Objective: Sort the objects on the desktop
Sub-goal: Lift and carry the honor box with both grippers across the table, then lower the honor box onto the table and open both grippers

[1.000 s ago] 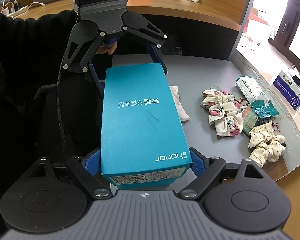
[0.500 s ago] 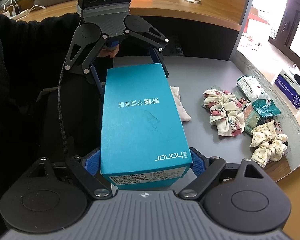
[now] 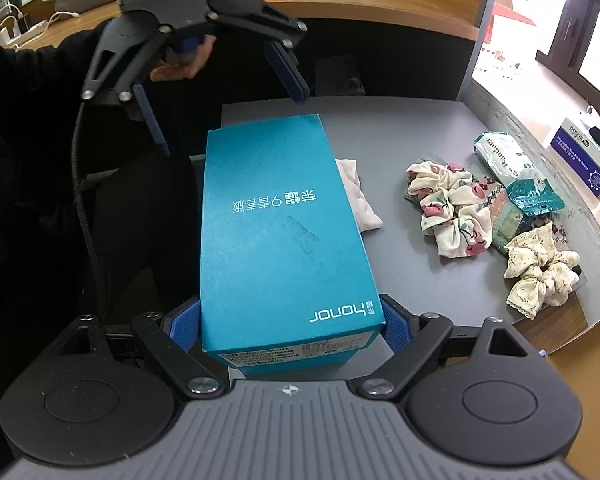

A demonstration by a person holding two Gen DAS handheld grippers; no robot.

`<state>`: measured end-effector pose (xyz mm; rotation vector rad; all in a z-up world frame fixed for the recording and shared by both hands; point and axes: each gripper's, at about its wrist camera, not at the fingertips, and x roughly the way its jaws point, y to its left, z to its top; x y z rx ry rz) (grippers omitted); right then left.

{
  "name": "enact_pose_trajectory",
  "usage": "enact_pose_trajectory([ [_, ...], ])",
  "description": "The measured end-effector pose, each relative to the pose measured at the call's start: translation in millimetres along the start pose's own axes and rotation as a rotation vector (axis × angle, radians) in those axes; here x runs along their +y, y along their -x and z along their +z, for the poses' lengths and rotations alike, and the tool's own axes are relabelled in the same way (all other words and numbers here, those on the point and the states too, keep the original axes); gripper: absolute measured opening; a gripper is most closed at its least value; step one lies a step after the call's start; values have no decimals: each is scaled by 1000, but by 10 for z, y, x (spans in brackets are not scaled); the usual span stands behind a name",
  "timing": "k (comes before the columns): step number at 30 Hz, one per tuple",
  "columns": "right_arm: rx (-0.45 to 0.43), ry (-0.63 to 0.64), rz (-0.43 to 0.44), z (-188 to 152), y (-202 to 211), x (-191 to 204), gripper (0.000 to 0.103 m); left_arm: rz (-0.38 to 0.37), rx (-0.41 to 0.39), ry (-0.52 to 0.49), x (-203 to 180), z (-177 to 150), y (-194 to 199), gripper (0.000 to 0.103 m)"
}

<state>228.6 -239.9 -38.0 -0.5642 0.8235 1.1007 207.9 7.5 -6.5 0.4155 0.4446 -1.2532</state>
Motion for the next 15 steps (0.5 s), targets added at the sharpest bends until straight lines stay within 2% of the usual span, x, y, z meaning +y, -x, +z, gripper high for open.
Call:
enact_pose_trajectory([
  [4,23,0,5,35,-10,-8,92,0,-21,-12,-15,102,48,100],
  [7,27,-5,2,42,-8,-4,93,-55,-22,2,32,150,-51,100],
  [12,8,-10,-21,28,38,30,94,-102,29,58,112,73,-316,99],
  [15,-6,-20,-25,25,107,33,94,-95,43,82,145,26,-388,97],
])
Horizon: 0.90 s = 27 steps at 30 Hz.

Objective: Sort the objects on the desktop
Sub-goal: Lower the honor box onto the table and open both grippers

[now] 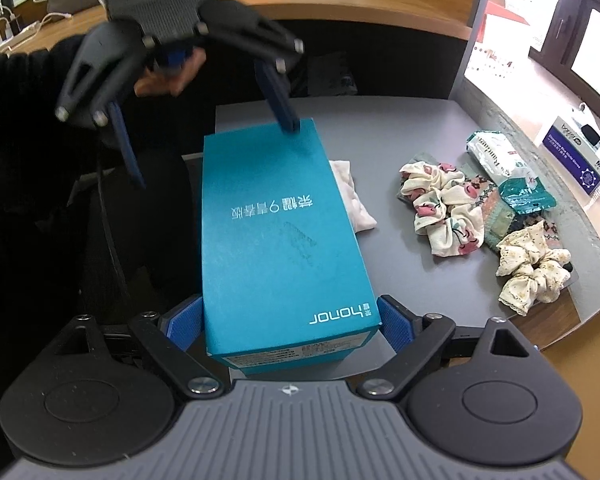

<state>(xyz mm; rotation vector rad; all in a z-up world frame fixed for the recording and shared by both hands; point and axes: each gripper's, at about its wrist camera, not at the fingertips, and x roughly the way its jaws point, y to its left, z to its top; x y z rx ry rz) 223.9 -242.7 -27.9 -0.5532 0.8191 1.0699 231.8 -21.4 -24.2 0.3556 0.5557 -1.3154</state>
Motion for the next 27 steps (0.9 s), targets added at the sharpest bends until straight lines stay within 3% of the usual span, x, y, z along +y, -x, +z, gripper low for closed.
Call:
enact_pose_trajectory([
  [5,-78,-27,-51,-67,237,8,93,15,4,9,17,-18,-31,98],
  [7,-162,-69,-74,-126,398,-15,78,22,9,-3,-7,-16,-42,98],
  [9,-214,-119,-68,-166,475,-49,40,7,4,-11,-33,-15,-46,98],
  [10,-209,-133,-60,-171,462,-59,35,11,5,-16,-43,-12,-60,98],
  [11,-198,-141,-61,-170,432,-62,23,15,5,-21,-53,-9,-74,98],
  [12,-184,-138,-72,-160,384,-55,20,17,5,-25,-64,-10,-89,98],
  [19,-93,-114,-93,-120,177,9,19,7,-2,-41,-124,-46,-141,98],
  [27,-68,-134,-105,-124,99,18,19,28,8,-16,-100,-158,-210,98],
])
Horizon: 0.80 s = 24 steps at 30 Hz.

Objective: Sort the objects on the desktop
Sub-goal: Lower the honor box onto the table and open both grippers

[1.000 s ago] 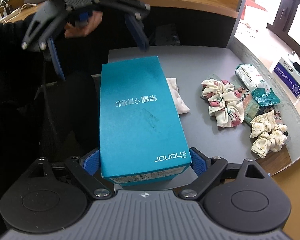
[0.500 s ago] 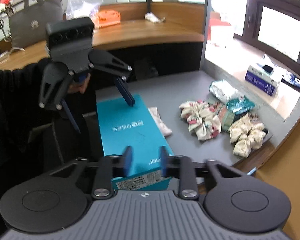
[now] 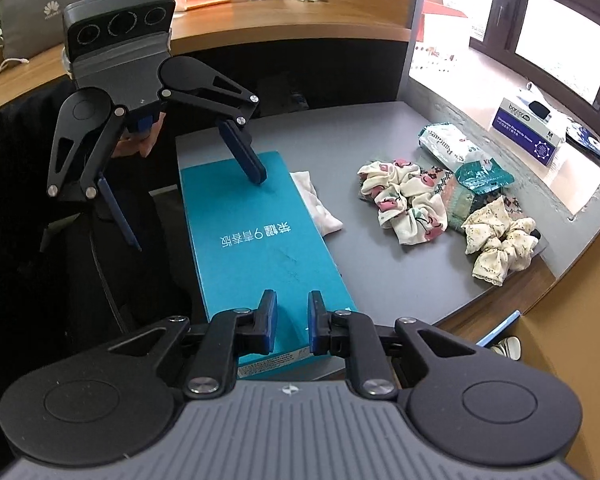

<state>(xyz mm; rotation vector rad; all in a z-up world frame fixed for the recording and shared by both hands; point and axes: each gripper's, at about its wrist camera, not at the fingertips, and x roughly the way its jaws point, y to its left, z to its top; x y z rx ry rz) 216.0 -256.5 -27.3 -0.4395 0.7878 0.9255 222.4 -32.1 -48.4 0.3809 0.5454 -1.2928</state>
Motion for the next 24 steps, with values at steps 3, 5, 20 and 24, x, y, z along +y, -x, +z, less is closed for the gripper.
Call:
enact_pose_trajectory([
  [3,19,13,1,25,-54,24,19,3,22,22,7,-77,-45,97],
  [5,27,27,-1,39,-90,45,19,10,18,20,-7,-106,-54,97],
  [20,26,-11,-24,-42,-180,74,20,42,8,46,-50,-116,-100,98],
  [24,5,-44,-47,-66,-162,113,38,89,10,89,-65,-94,-108,99],
])
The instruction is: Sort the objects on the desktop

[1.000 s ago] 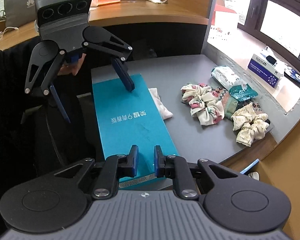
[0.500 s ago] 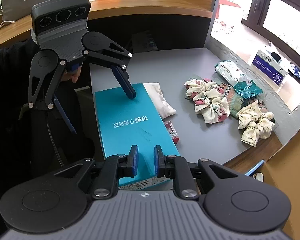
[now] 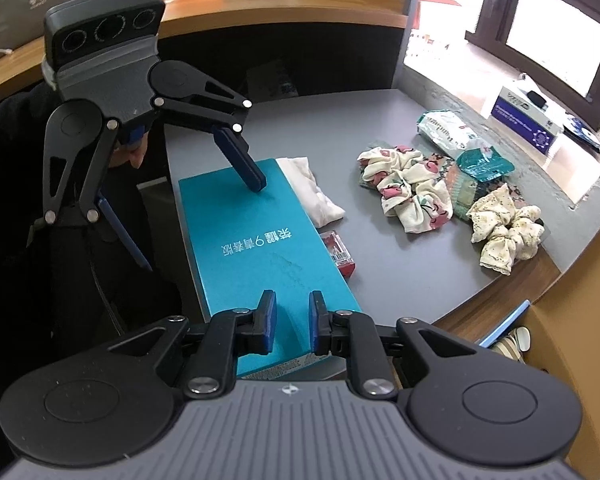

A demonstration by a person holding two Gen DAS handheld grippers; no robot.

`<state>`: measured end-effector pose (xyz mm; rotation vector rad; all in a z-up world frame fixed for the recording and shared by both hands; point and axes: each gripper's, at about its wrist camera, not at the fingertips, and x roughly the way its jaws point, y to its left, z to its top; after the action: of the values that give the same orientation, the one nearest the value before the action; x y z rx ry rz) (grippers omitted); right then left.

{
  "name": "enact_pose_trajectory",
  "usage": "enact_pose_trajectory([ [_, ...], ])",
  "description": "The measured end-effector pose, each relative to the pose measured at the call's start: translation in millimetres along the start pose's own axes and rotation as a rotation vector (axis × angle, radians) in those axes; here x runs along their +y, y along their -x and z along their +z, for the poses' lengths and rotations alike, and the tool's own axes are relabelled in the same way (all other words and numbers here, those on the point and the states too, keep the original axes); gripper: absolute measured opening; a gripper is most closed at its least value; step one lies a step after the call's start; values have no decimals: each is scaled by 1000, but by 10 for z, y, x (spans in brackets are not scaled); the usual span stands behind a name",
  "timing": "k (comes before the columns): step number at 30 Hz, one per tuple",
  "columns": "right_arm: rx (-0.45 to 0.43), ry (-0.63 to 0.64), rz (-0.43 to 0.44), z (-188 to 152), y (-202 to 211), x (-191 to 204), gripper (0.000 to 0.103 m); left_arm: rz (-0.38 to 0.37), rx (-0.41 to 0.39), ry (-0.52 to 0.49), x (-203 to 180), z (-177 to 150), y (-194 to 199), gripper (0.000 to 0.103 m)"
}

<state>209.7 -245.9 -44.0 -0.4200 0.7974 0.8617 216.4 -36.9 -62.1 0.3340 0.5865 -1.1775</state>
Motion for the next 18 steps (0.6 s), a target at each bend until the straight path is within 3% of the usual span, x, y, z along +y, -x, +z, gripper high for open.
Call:
enact_pose_trajectory([
  [1,-4,-21,-11,-8,4,13,48,13,2,16,-3,3,6,99],
  [2,-10,-41,-26,-17,8,24,68,27,5,32,-7,6,12,100],
  [3,-22,-60,-46,-27,20,42,81,46,10,46,-16,7,20,103],
  [7,-92,-128,-89,-67,117,142,85,99,6,81,-74,-4,96,103],
  [9,-109,-173,-149,-73,136,194,92,133,-6,92,-119,4,143,103],
  [15,-85,-240,-319,-49,82,395,98,238,20,120,-250,35,172,103],
  [18,-66,-297,-344,-42,57,466,99,285,41,118,-329,30,168,103],
])
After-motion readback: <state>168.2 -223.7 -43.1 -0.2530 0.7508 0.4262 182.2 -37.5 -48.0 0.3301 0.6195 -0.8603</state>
